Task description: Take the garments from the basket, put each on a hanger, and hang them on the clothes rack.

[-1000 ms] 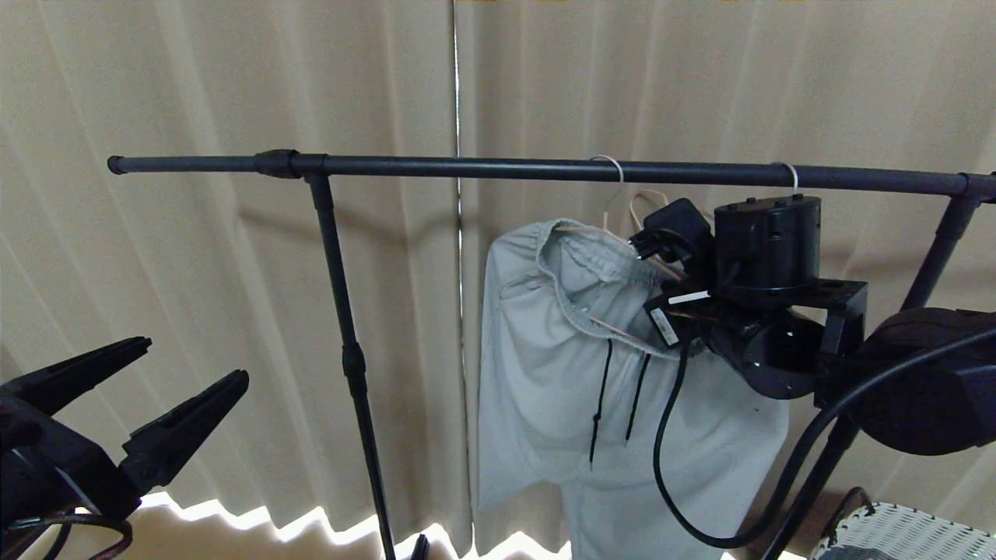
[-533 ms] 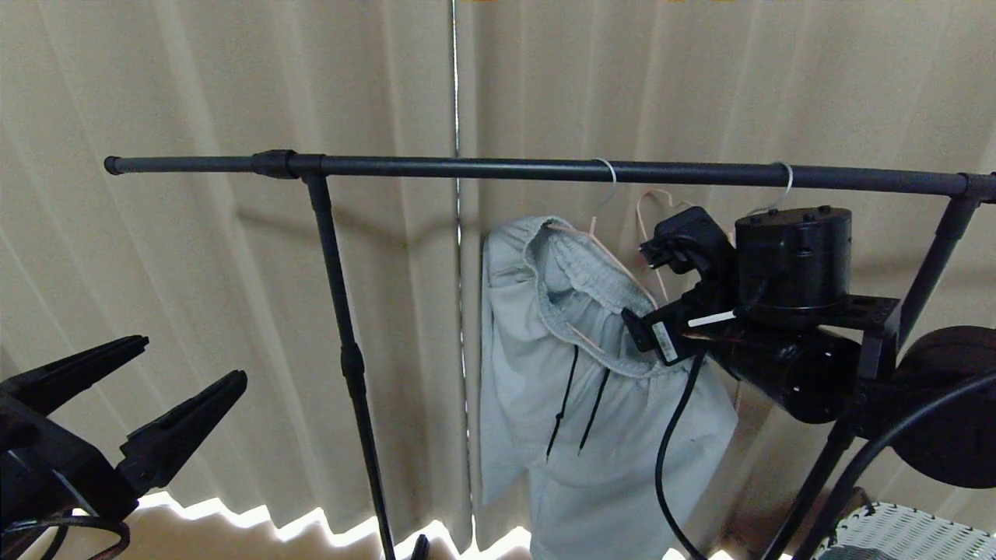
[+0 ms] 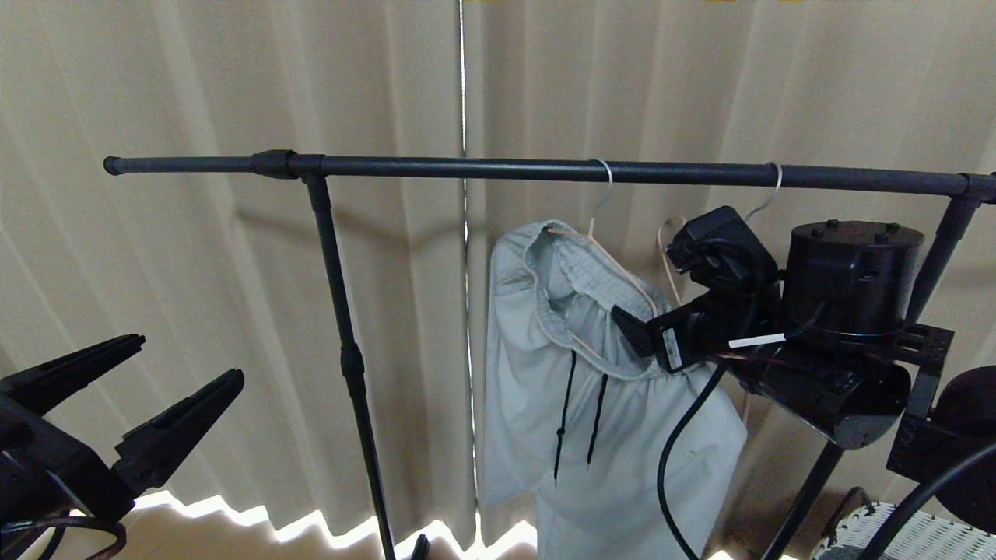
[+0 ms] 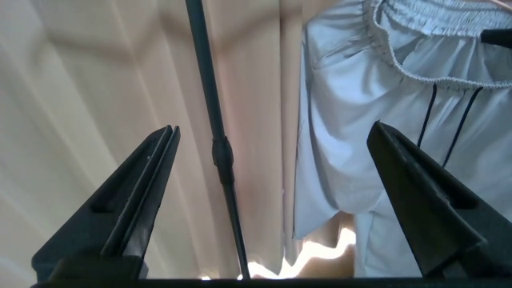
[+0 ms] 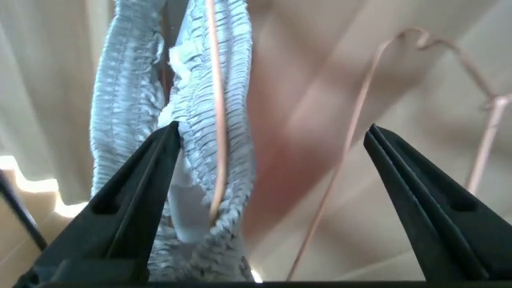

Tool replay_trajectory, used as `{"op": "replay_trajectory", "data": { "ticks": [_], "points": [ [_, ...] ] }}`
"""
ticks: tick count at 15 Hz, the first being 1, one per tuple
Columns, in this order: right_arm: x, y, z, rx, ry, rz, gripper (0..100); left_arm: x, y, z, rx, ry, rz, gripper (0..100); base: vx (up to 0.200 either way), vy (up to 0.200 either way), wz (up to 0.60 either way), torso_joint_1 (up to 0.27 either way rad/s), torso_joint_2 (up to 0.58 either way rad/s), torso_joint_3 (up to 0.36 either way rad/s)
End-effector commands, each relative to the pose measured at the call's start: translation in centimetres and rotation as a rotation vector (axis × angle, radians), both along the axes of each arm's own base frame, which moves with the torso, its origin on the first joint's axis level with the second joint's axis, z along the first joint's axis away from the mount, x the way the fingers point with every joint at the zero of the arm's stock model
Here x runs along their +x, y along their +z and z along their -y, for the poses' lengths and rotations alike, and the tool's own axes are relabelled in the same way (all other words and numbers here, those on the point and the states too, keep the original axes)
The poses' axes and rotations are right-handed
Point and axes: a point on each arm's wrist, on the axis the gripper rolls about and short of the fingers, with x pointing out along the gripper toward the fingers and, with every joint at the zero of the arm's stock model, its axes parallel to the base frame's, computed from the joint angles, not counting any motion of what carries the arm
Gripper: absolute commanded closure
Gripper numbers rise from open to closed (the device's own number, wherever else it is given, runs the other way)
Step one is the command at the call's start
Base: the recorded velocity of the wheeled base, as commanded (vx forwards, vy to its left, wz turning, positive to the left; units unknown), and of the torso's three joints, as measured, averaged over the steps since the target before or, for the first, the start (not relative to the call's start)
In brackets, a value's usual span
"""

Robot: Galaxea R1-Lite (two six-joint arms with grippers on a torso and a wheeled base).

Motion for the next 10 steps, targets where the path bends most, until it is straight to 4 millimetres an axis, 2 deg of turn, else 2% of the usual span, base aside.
{"op": "replay_trajectory", "data": {
  "ticks": [1, 7, 10],
  "points": [
    [-0.2, -0.1, 0.1, 0.002, 0.008, -0.001, 0, 0.0, 0.0, 0.0, 0.000, 0.001, 0.001, 0, 0.000, 0.000, 0.00, 0.000, 0.00, 0.000],
    [-1.6, 0.2, 0.7, 0.039, 0.160, -0.014, 0, 0.0, 0.0, 0.0, 0.000, 0.001, 0.001, 0, 0.000, 0.000, 0.00, 0.000, 0.00, 0.000],
    [-2.3, 1.5, 1.3, 0.071, 0.173, 0.022, 0, 0.0, 0.0, 0.0, 0.000, 0.001, 0.000, 0, 0.000, 0.000, 0.00, 0.000, 0.00, 0.000]
  ]
}}
